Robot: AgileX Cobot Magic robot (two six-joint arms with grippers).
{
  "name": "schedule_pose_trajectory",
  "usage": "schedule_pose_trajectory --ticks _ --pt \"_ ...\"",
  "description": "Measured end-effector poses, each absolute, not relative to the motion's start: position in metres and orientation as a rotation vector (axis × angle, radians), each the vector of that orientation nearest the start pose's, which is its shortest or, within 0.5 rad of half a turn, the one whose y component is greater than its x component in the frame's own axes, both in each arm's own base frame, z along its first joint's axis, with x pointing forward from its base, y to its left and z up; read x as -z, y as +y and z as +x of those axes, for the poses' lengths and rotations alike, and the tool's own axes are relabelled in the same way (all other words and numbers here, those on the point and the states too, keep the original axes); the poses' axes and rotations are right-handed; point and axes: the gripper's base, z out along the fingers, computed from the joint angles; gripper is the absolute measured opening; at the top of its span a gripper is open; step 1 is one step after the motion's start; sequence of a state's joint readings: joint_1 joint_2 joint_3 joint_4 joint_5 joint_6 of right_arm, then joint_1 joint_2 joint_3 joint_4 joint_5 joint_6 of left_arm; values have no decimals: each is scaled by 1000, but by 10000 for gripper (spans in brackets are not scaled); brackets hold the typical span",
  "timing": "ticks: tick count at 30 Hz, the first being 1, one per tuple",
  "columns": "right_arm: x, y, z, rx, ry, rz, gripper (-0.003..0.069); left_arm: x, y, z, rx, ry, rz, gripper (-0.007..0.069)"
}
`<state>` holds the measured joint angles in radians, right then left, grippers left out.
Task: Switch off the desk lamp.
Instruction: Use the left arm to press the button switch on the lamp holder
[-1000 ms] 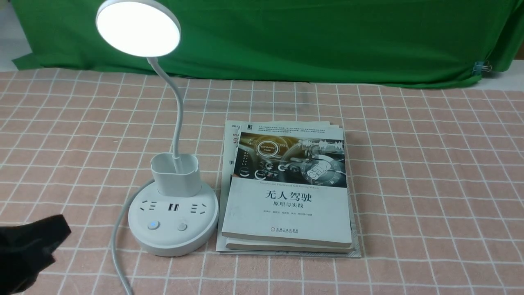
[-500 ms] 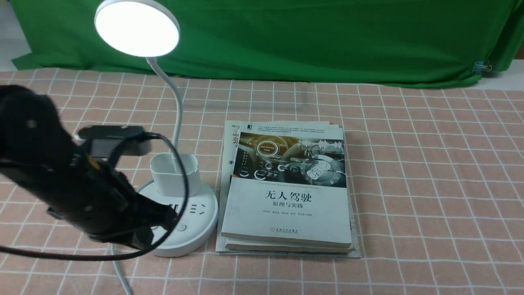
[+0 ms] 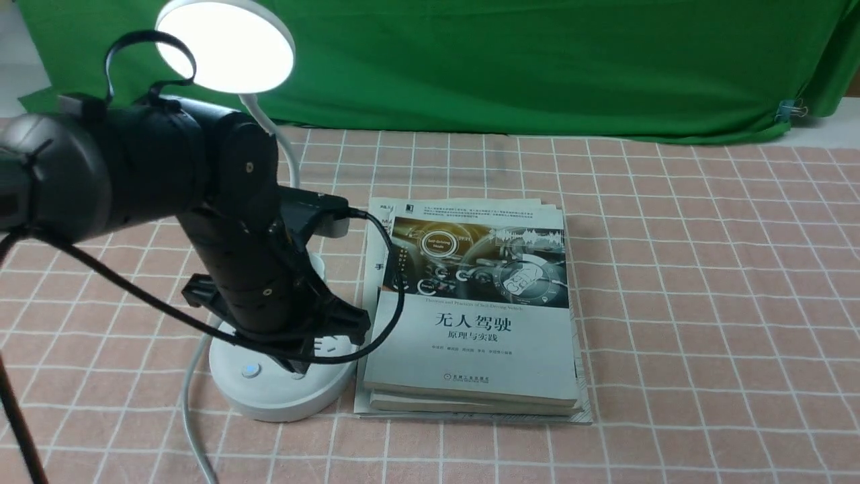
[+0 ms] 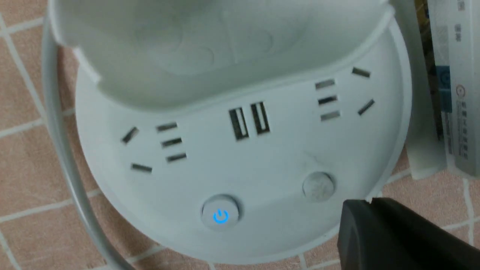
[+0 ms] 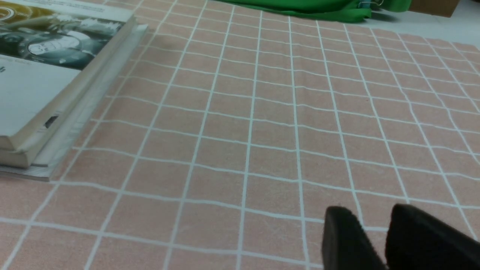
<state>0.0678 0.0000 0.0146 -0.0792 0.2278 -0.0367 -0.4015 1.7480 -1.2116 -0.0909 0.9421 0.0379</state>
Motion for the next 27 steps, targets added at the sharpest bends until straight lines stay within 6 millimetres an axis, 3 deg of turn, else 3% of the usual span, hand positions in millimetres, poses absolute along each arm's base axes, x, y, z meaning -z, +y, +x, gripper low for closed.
schedule_pose_trajectory --ticks 6,12,22,27 --pt "-188 2 56 49 1720 -143 240 -193 -141 320 131 2976 595 6" --pt "-188 2 56 49 1720 -143 240 -193 -140 323 127 2981 592 6" --pt "-188 2 56 49 1720 -143 240 -234 -133 311 123 2878 566 6" --pt "-188 2 56 49 1720 -143 240 -209 -136 319 100 2938 580 6"
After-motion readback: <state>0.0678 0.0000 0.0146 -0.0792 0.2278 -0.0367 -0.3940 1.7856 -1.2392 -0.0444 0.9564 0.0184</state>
